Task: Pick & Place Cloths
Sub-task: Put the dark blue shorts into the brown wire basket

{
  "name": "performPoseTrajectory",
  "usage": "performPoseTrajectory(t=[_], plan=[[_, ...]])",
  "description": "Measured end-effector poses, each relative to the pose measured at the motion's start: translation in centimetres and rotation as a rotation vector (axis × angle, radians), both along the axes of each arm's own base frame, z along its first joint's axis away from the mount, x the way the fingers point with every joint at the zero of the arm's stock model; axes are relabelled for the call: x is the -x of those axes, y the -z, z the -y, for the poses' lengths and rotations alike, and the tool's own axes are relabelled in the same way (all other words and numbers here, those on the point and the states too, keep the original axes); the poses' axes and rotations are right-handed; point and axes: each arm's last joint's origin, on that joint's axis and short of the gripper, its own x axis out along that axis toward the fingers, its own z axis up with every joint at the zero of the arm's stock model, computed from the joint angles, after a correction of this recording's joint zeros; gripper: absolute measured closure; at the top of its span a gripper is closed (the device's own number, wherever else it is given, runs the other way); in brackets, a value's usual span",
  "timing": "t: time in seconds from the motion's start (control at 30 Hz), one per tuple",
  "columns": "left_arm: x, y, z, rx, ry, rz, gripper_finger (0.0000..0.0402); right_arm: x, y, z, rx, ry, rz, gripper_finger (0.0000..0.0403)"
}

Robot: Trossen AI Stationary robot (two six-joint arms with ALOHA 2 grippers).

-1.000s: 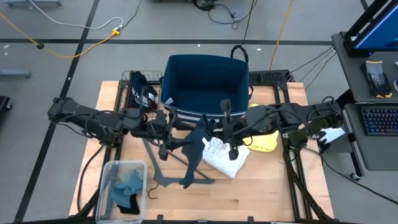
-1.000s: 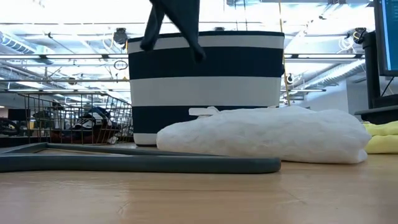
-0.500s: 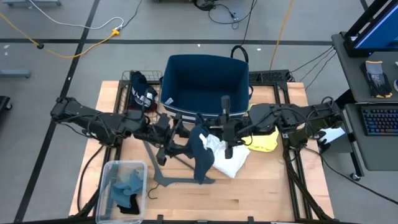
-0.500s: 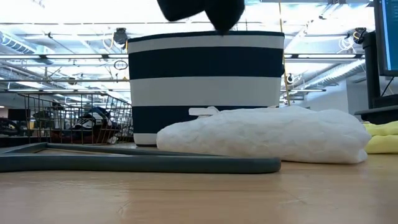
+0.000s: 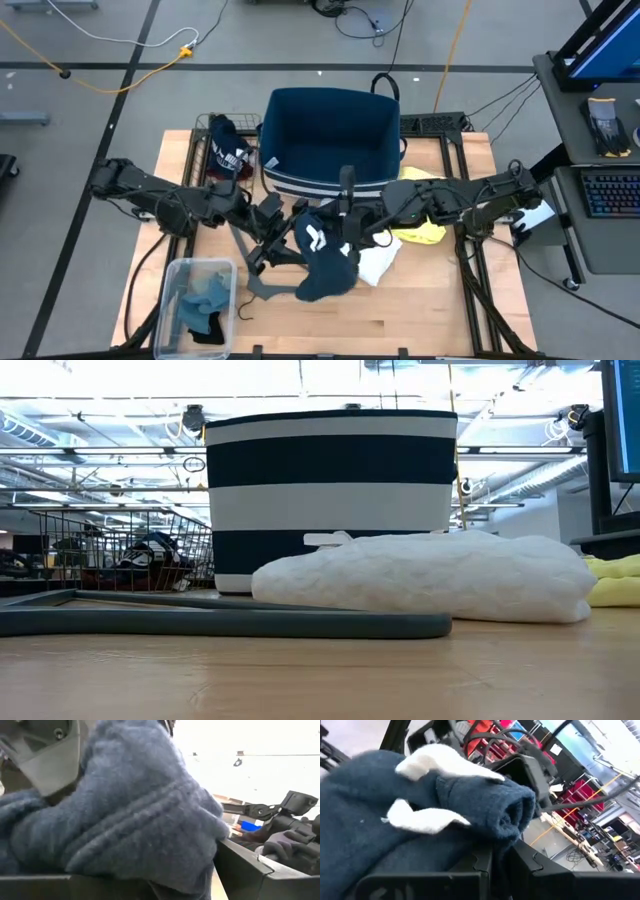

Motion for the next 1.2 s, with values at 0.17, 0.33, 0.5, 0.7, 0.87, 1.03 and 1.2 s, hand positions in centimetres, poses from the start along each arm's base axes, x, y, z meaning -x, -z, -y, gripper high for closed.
performPoseTrajectory(t=[0.17,0.33,0.5,0.7,0.87,1.03,1.2], plan=[[0.0,-0.1,0.0,0.002,0.009,0.010,0.0169,-0.2,-0.1,0.0,-0.003,0.002,0.022,0.0382],[0.2,-0.4,0.0,0.010,0.016,0.050,0.0177,-0.2,-0.2,0.0,-0.005,0.006,0.035,0.0382],[0.1,-0.4,0.0,0.008,0.006,0.051,0.0244,-0.2,-0.2,0.0,-0.005,0.006,0.032,0.0382],[-0.1,-0.4,-0.7,0.009,-0.029,0.043,0.0382,-0.3,-0.2,0.1,-0.004,0.010,0.029,0.0382],[-0.2,-0.2,-1.0,0.035,-0.024,0.001,0.0387,0.0,-0.1,0.0,-0.083,0.019,0.017,0.0361],[-0.4,0.5,-0.9,0.078,-0.006,-0.102,0.0393,1.9,-0.3,0.1,-0.133,0.037,-0.061,0.0285],[-0.3,1.2,-1.0,0.130,0.002,-0.238,0.0396,4.2,-0.4,0.1,-0.173,0.044,-0.163,0.0230]])
